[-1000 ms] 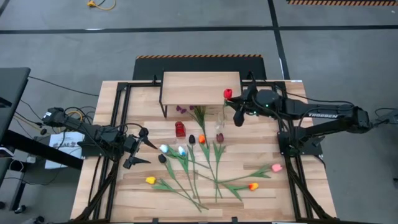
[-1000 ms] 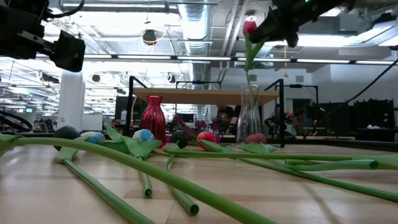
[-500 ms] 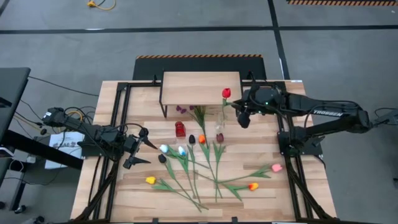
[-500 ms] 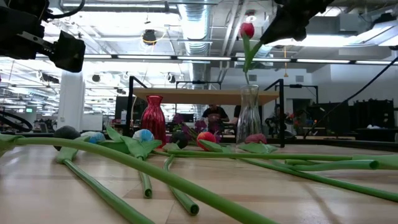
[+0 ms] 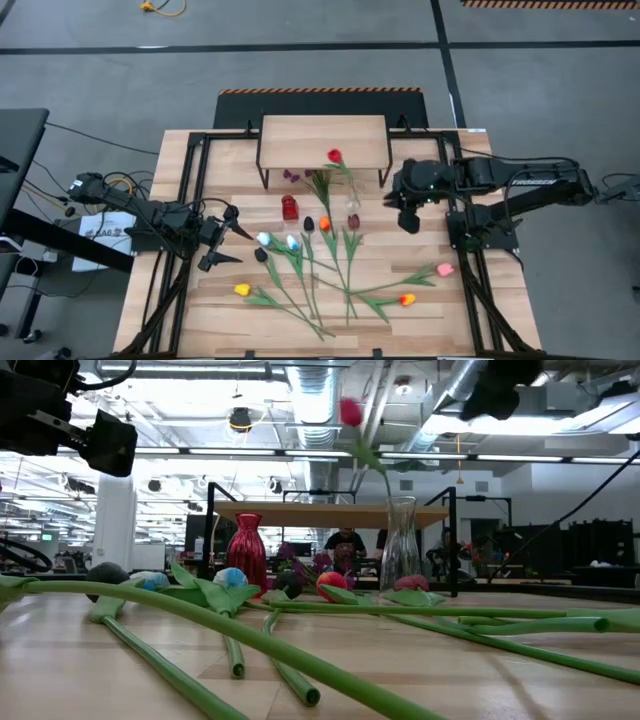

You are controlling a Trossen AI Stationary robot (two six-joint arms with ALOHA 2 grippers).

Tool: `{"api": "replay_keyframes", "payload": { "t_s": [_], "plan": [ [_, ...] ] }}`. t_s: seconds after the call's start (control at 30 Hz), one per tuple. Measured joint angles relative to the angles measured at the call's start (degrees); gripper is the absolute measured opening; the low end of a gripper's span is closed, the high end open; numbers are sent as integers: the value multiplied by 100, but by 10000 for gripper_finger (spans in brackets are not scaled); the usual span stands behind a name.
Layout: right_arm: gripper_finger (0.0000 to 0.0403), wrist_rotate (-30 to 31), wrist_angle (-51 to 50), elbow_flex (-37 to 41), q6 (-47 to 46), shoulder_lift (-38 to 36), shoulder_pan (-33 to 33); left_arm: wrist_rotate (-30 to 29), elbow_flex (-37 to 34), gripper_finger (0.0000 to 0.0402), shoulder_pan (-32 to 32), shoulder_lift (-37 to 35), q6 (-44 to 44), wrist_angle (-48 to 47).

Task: Pick and place flowers into a vace then onto a shelf
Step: Put the pink tulip into the transparent vase

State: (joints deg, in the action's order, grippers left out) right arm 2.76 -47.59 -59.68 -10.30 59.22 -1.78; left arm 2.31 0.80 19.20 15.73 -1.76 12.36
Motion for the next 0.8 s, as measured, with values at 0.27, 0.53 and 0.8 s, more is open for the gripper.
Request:
{"api": "replay_keyframes", "payload": {
  "t_s": [0.27, 0.53, 0.8],
  "plan": [
    [68, -157, -1111, 0, -627, 0, -712, -2, 0, 303, 0, 0, 0, 0],
    [68, -298, -1821, 0, -968, 241, -1367, -4, 0, 303, 0, -2, 0, 0],
    [68, -638, -1936, 0, -1035, 1125, -1946, -13, 0, 303, 2, 0, 0, 0]
  ]
}}
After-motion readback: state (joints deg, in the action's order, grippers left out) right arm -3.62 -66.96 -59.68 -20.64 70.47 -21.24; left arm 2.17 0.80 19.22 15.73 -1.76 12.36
